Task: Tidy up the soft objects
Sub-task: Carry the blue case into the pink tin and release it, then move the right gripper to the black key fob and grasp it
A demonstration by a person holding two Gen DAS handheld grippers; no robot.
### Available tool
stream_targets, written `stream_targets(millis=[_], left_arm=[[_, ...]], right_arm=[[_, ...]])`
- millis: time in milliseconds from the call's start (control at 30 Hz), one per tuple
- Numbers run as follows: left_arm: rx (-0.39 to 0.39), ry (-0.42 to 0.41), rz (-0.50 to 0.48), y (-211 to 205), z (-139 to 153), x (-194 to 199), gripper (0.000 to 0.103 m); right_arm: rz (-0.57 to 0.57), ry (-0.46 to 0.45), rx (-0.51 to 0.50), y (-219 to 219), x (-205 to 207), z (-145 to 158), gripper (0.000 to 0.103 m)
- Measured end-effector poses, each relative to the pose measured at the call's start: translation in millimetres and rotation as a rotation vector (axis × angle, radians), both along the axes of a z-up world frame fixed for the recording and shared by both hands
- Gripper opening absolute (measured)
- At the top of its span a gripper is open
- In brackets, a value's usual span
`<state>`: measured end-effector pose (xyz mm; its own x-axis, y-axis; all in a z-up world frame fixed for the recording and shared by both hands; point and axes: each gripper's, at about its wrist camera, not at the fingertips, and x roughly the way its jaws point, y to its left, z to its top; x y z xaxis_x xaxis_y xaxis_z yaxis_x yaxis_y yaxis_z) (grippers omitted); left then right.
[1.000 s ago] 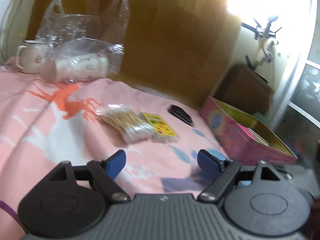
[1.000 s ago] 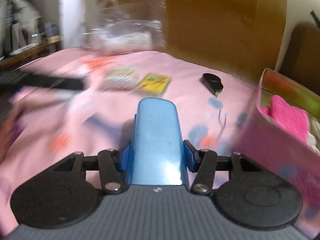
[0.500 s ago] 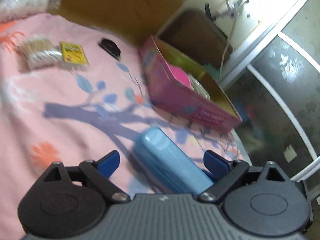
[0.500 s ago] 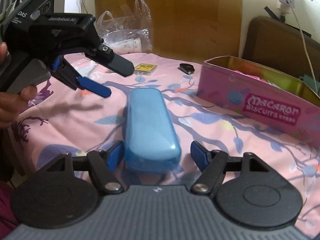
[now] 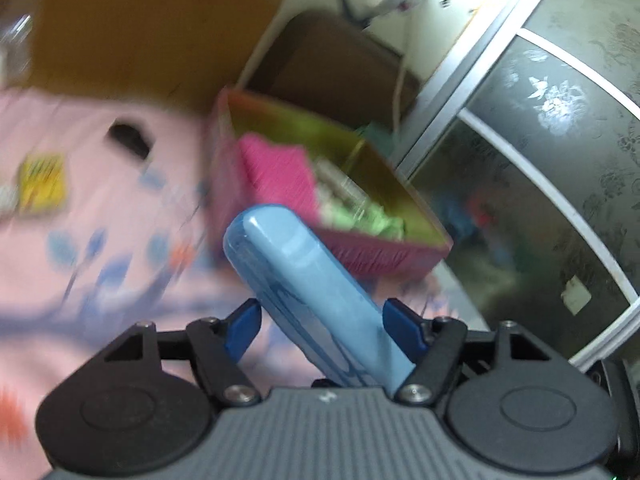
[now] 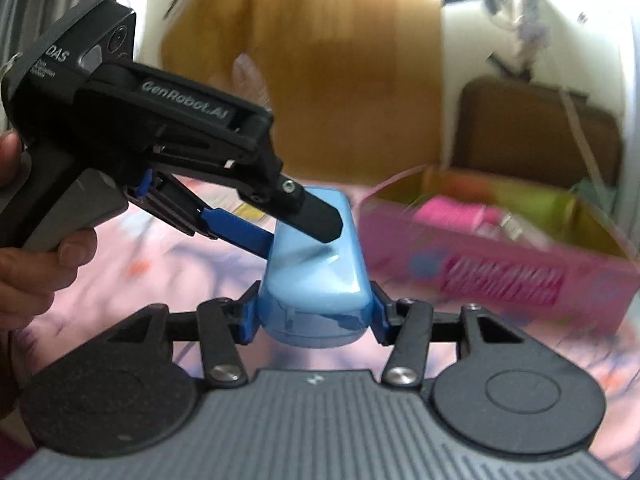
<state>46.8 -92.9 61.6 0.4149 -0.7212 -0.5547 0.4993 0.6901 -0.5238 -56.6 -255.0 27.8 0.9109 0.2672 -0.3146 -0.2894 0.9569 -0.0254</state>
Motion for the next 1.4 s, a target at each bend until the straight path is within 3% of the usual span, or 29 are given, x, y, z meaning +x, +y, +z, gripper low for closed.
stream_targets(millis=[133, 267, 333, 467, 533, 633, 867, 967, 1067, 1167, 1300, 1400], left_arm=[[0.012, -0.105, -0.053, -45, 35, 34, 0.069], [0.028, -0.144, -0.117, -101, 48, 73, 0.069], [0.042, -0.149, -0.140, -127, 46, 94, 0.069], [0.080, -0.132, -0.140, -171, 33, 130, 0.085], [0.136, -0.127, -0.125, -190, 23, 144, 0.085], [0.195, -0.118, -0.080, -194, 14, 153, 0.084], [0.091, -0.209, 0.048, -88, 43, 129, 0.085], [0.086, -0.250, 0.160, -19, 47, 114, 0.085], [0.131, -0.280, 0.304, 52, 38, 101, 0.085], [0.166, -0.283, 0.405, 107, 18, 90, 0.083], [0.231, -0.301, 0.466, 144, -9, 83, 0.079], [0.170, -0.286, 0.456, 156, -22, 83, 0.079]], right_arm=[[-0.127, -0.086, -0.042, -22, 25, 22, 0.055], [-0.222, -0.058, -0.005, -63, 65, 31, 0.055], [-0.260, -0.026, 0.011, -82, 87, 32, 0.055], [-0.312, 0.049, -0.007, -101, 130, 23, 0.056], [-0.342, 0.093, -0.038, -102, 151, 18, 0.058], [-0.400, 0.067, -0.069, -100, 151, 16, 0.065], [-0.355, -0.061, 0.043, -88, 100, 30, 0.068], [-0.254, -0.075, 0.060, -67, 96, 42, 0.058], [-0.111, -0.020, 0.065, -31, 105, 54, 0.046], [-0.020, 0.090, 0.098, 9, 141, 63, 0.045], [-0.023, 0.234, 0.067, 64, 213, 64, 0.045], [-0.110, 0.332, -0.004, 96, 274, 49, 0.055]])
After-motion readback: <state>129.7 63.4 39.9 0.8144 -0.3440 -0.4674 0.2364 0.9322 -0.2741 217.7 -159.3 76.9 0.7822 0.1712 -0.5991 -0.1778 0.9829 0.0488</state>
